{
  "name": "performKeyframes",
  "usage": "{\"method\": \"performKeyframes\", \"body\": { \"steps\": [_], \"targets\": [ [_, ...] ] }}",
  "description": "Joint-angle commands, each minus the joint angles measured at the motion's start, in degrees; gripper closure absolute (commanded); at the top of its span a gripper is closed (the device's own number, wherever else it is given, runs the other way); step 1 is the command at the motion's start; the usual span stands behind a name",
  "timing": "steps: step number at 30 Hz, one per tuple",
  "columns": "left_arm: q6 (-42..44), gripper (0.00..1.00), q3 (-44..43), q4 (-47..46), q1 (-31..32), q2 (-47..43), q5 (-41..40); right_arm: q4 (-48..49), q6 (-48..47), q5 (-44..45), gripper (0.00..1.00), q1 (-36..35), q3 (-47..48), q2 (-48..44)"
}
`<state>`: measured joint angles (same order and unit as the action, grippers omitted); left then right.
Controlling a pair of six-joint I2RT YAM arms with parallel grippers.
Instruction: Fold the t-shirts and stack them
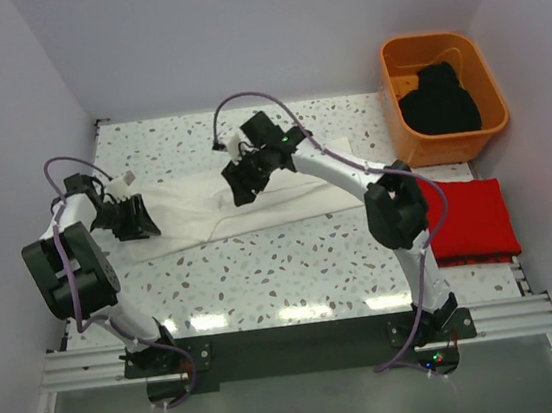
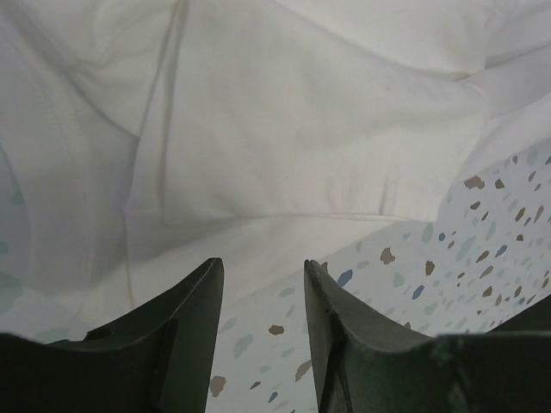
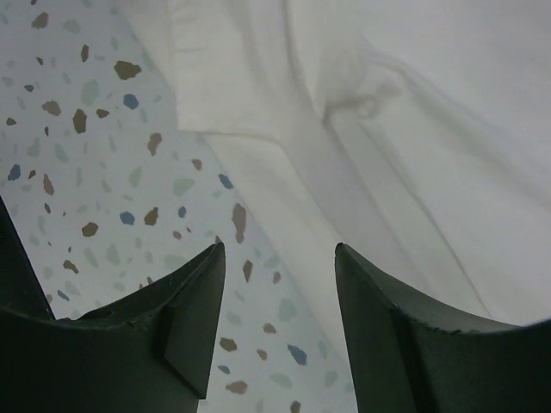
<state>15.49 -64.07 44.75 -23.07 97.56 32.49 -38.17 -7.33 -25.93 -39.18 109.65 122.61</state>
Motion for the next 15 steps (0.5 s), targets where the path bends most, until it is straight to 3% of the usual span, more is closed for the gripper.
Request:
{"method": "performKeyframes", "body": {
  "steps": [1,7,15],
  "targets": [
    [-10.45,0.53,1.23,-3.35,-0.57,1.05,-2.86,10.55,-0.39,1.92,0.43,-5.46,-0.39,1.14],
    [-17.93,0.55,1.58,-5.99,-2.42,2.9,-7.18,20.05,-9.44,6.24,0.43,-12.41,-2.86,3.25],
    [-20.58,0.53,-1.66,-6.7,-2.59,6.5,-5.95,20.16,-16.39,12.13,0.43,-17.24,1.62,10.1]
  ]
}}
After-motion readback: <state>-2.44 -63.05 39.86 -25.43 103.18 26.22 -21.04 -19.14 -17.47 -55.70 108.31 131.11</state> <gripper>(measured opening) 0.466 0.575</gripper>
